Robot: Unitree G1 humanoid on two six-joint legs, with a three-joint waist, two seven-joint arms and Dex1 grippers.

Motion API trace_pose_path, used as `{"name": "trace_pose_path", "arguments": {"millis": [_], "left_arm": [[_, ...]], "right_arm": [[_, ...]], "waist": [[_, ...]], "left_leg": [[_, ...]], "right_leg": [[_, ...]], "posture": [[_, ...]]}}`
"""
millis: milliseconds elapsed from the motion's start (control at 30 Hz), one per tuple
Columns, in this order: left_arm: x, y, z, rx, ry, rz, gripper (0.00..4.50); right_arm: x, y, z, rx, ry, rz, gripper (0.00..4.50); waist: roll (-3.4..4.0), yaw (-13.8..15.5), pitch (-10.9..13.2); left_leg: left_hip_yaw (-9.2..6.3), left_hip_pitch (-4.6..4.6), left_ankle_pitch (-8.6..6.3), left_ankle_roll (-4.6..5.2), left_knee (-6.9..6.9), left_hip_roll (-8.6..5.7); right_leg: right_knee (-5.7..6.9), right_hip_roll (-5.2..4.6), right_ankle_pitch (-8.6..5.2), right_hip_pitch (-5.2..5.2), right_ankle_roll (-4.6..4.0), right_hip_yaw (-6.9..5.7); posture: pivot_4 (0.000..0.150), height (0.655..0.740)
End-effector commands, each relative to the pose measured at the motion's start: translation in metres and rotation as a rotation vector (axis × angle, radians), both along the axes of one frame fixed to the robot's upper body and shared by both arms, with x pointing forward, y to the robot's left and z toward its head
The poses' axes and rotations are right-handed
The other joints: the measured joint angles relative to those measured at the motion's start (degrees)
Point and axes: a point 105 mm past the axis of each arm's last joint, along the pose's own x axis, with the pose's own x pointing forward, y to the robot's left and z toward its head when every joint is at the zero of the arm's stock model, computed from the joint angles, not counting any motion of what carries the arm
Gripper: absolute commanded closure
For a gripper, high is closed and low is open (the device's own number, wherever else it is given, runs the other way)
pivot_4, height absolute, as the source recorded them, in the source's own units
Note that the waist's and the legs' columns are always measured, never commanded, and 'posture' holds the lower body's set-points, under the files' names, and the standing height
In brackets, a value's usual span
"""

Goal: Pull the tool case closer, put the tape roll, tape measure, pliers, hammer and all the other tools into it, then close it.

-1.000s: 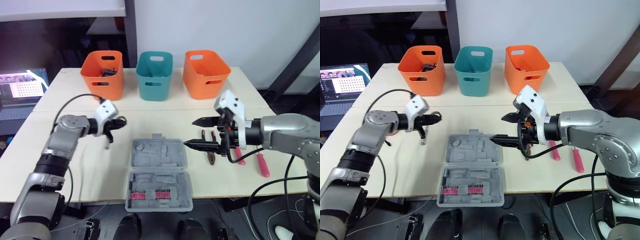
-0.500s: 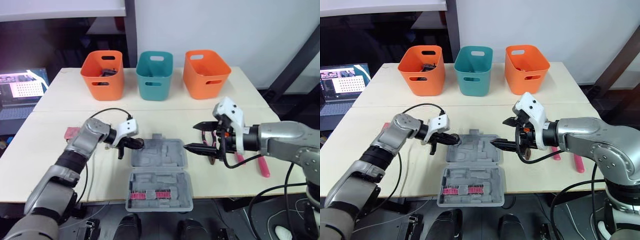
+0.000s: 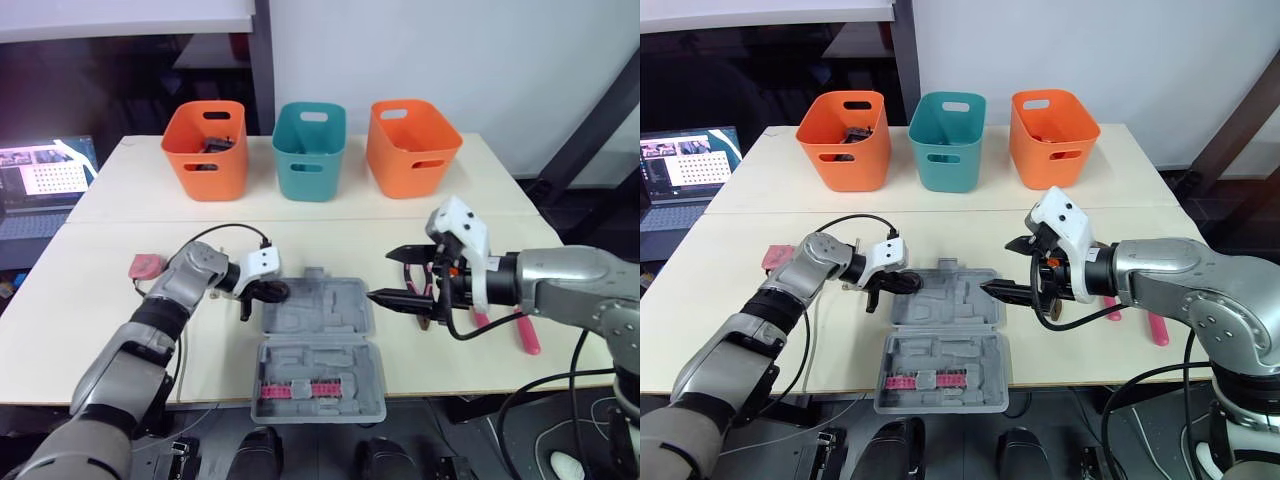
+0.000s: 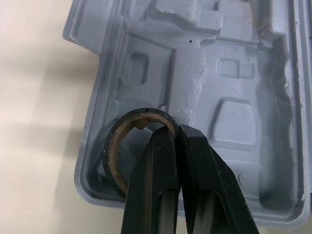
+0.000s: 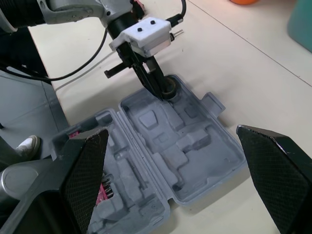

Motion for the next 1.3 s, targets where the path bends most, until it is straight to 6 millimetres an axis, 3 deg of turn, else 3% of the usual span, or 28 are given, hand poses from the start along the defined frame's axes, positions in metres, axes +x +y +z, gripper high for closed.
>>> {"name": "trace_pose_path", "arguments": {"millis": [33, 433, 567, 633, 900, 1267, 1300], "left_arm": [[0.007, -0.002, 0.008, -0.008, -0.050, 0.012, 4.48], [0.008, -0.006, 0.006, -0.007, -0.038, 0.004, 4.48], [0.009, -0.006, 0.008, -0.009, -0.042, 0.002, 3.22], [0.009, -0.005, 0.019, -0.033, -0.044, -0.006, 2.15], [0.007, 0.015, 0.046, -0.122, -0.045, 0.000, 2.15], [0.001, 0.004, 0.039, -0.202, -0.030, 0.009, 2.15], [0.001, 0.001, 0.037, -0.211, -0.037, 0.008, 2.38]], "right_arm": [[-0.001, 0.000, 0.011, 0.014, -0.055, 0.005, 0.00], [-0.001, 0.001, 0.009, 0.014, -0.053, 0.002, 0.00], [-0.001, 0.001, 0.007, 0.012, -0.049, 0.000, 0.00], [-0.002, 0.000, 0.006, 0.011, -0.044, 0.000, 0.00], [-0.003, -0.004, 0.004, 0.003, -0.028, -0.004, 0.00], [-0.001, 0.000, 0.002, 0.005, -0.023, 0.009, 0.00], [-0.002, 0.000, 0.001, 0.004, -0.023, 0.010, 0.00]], "waist": [[0.00, 0.00, 0.00], [0.00, -0.03, 0.00], [0.00, -0.01, 0.00], [0.00, 0.08, 0.00], [0.00, -0.16, 0.00], [0.00, 0.00, 0.00], [0.00, 0.00, 0.00]], "left_leg": [[0.00, 0.00, 0.00, 0.00, 0.00, 0.00], [0.00, 0.01, 0.00, 0.00, 0.01, 0.00], [0.00, 0.01, 0.00, 0.00, 0.01, 0.00], [0.00, 0.01, 0.00, 0.00, 0.01, 0.00], [-0.01, 0.02, 0.00, 0.00, -0.01, 0.01], [-0.01, 0.03, 0.00, 0.00, 0.03, 0.00], [-0.01, 0.03, 0.00, 0.00, 0.04, 0.00]], "right_leg": [[0.00, 0.00, 0.00, 0.01, 0.00, 0.00], [0.00, 0.00, 0.00, 0.01, 0.01, 0.00], [0.00, 0.00, 0.00, 0.01, 0.01, 0.00], [0.00, 0.00, 0.00, 0.03, 0.01, 0.00], [0.03, 0.00, 0.01, 0.00, 0.01, 0.00], [0.04, 0.01, 0.01, 0.05, 0.01, 0.00], [0.04, 0.00, 0.01, 0.05, 0.02, 0.00]], "posture": [[0.150, 0.7400], [0.150, 0.7400], [0.150, 0.7400], [0.150, 0.7400], [0.150, 0.7400], [0.150, 0.7400], [0.150, 0.7400]]}}
